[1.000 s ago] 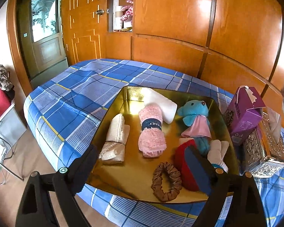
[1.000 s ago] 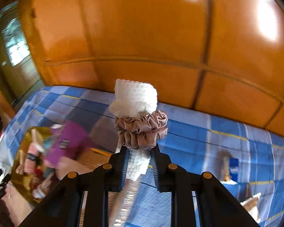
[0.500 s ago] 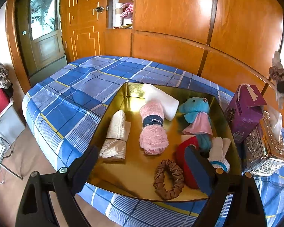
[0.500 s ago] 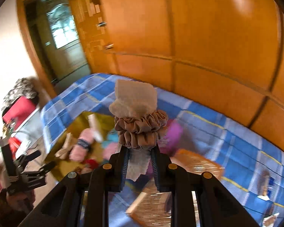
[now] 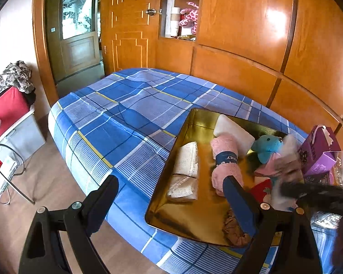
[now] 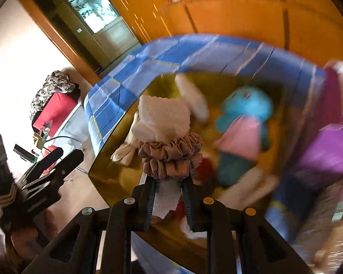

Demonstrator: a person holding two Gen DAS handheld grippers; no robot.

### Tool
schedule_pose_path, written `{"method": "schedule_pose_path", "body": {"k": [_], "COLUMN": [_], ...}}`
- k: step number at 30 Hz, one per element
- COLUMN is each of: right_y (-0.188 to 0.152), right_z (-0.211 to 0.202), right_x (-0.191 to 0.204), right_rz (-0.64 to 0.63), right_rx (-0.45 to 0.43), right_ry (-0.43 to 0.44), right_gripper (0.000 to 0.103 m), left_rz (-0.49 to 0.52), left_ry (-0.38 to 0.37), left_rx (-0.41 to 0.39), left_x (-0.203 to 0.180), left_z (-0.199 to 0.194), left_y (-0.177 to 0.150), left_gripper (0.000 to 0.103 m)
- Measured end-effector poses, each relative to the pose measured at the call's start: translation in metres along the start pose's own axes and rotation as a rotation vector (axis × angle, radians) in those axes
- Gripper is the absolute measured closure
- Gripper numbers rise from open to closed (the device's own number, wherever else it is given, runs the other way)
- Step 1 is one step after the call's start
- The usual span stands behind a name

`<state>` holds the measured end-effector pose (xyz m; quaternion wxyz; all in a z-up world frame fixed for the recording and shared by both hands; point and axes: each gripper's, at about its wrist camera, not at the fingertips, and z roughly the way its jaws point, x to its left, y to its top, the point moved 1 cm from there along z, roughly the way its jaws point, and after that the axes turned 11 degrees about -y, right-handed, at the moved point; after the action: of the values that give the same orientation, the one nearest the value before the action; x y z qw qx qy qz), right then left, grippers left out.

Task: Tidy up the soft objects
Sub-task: 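Release the bandage roll into the tray with left gripper while right gripper carries the white cloth and scrunchie over, then lower the white cloth with brown scrunchie into the gold tray and open the right gripper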

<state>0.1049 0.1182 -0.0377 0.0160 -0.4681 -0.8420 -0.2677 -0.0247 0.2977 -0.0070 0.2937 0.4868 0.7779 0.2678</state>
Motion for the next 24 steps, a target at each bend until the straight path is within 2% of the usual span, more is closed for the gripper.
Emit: {"method": "schedule_pose_path", "body": {"k": [2,5,8,14,24], "right_y": [-0.002,-0.002,-0.004,-0.008,-0.02], "right_z": [0.016,0.039,0.047,0.035,0.008], "right_x": [0.005,0.003,-0.006,-0.009,-0.005], "right_rz": [0.015,0.027,0.057,0.074,0.055], "right_rx": [0.028,0.059,0.061,0.054,-0.017], "right_ry": [-0.003,-0.099,-0.147,-0.131,-0.191], "right_gripper": [0.081,0.078,0.076,0.068,0.067], "left_rz": [0.003,0.001,0.017,0.046,0.062], "left_ry": [-0.005,-0.02,-0.028,-0.036,-0.056], "left_rx": [0.008,0.019,0.02,0.01,0.008], "left_x": [-0.002,-0.005,-0.01,-0.019,-0.028], "left_z": [0.002,0.004,0.004,0.001,-0.003], "left_y": [-0.001,-0.003,-0.005,-0.006,-0.007], "left_gripper": [0.01,0.01,0.01,0.01,0.01]}}
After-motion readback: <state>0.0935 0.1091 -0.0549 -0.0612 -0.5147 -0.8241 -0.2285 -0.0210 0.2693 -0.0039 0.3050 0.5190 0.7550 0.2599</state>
